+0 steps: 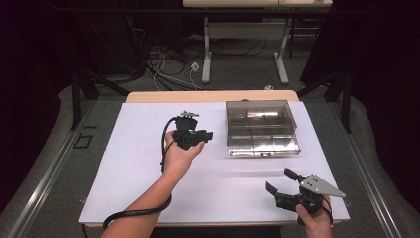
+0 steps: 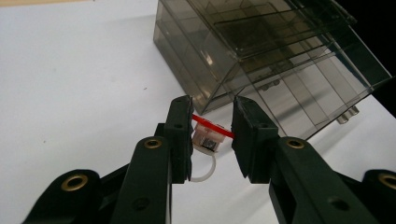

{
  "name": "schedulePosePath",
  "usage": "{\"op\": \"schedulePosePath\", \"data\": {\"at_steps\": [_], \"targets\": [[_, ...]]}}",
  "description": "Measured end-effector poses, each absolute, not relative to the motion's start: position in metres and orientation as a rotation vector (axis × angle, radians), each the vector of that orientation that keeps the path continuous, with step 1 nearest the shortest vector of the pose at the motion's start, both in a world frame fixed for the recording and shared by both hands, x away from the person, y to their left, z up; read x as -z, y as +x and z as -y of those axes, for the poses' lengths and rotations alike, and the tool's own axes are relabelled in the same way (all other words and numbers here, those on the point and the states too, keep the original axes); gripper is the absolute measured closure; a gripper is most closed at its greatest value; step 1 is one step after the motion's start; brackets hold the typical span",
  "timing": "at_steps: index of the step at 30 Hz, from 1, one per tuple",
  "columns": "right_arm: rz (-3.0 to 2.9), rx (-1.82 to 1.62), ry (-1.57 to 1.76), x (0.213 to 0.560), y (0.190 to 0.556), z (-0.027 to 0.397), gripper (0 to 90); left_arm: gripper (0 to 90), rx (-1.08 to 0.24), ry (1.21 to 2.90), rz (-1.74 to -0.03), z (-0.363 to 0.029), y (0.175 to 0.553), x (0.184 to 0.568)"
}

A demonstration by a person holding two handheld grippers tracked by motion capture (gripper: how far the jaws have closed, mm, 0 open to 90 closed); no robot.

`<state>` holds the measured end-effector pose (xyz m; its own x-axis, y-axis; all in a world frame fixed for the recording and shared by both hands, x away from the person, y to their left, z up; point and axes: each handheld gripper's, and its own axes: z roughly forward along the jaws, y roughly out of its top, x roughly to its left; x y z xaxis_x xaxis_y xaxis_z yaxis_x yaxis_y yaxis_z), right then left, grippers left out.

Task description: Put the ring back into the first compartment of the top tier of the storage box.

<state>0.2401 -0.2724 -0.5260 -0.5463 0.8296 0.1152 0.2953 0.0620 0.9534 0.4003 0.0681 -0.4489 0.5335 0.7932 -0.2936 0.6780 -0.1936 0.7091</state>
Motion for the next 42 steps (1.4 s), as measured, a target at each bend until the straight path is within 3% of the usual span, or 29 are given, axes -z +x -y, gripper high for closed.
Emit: {"op": "schedulePosePath", "data": {"at_steps": [42], "targets": [[-1.878, -1.504, 1.105, 0.526, 0.24, 0.273, 14.9, 68.1, -0.175, 1.88, -1.094, -0.023, 0.396, 0.441]]}}
